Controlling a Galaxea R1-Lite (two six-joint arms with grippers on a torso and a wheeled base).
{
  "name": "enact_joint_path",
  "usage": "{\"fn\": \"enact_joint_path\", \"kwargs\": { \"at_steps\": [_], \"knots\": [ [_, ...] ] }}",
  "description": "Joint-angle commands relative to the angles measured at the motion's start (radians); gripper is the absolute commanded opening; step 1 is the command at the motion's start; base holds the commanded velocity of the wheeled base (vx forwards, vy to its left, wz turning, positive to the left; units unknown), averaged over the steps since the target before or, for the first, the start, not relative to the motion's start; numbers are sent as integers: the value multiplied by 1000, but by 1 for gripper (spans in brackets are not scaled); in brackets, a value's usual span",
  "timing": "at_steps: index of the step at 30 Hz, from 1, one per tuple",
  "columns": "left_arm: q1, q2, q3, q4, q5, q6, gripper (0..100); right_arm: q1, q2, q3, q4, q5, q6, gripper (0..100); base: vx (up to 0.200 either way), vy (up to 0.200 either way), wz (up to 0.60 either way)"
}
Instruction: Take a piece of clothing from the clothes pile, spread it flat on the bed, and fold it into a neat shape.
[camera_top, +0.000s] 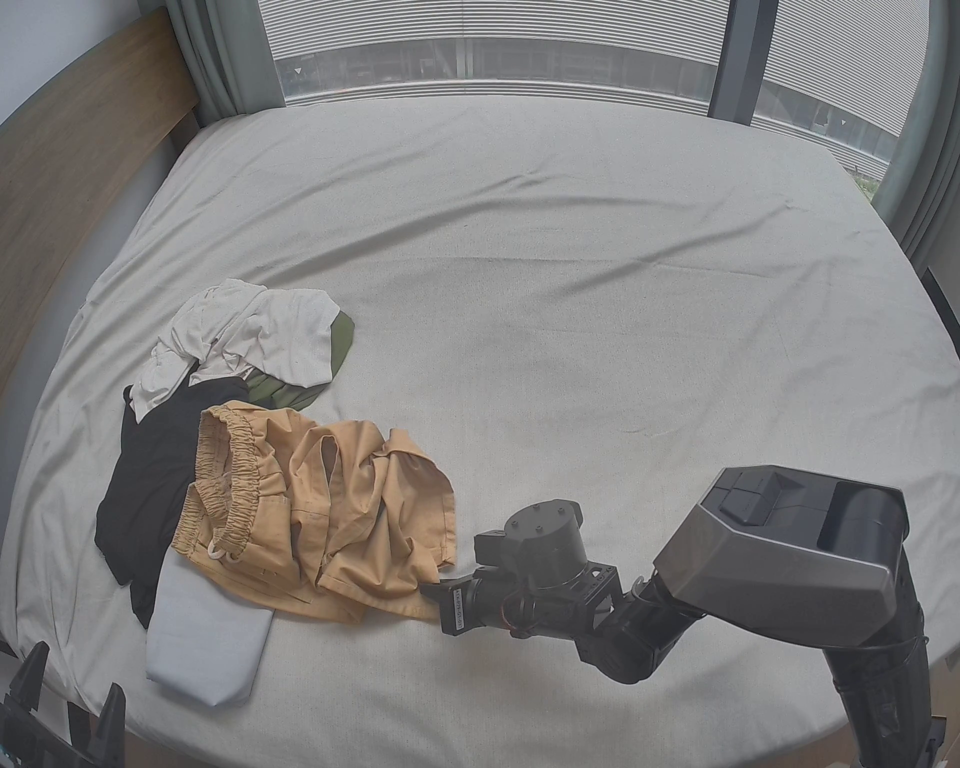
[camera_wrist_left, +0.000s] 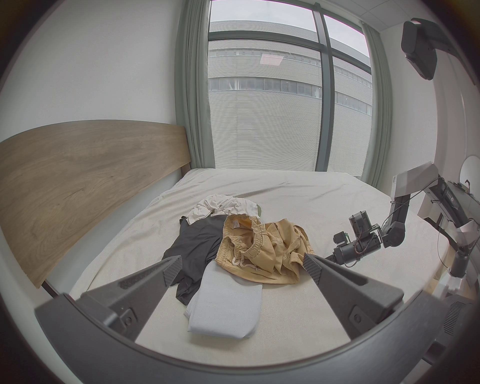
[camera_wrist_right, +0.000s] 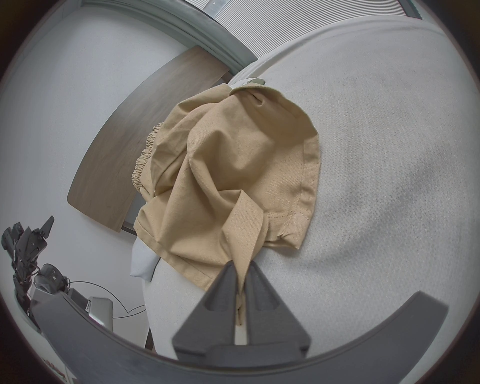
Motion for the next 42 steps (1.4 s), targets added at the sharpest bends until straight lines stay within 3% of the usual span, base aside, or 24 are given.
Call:
{"fn": "enact_joint_path", "kwargs": {
  "at_steps": [1, 24, 42],
  "knots": [
    [0, -16, 18, 0, 0, -2, 100, -3, -13, 19, -1, -17, 0, 0, 0, 0, 0],
    [0, -16, 18, 0, 0, 0, 100, -115, -265, 275, 61, -120, -29, 0, 0, 0, 0],
    [0, -16, 18, 0, 0, 0, 100, -181, -340, 373, 61, -122, -46, 0, 0, 0, 0]
  ]
}}
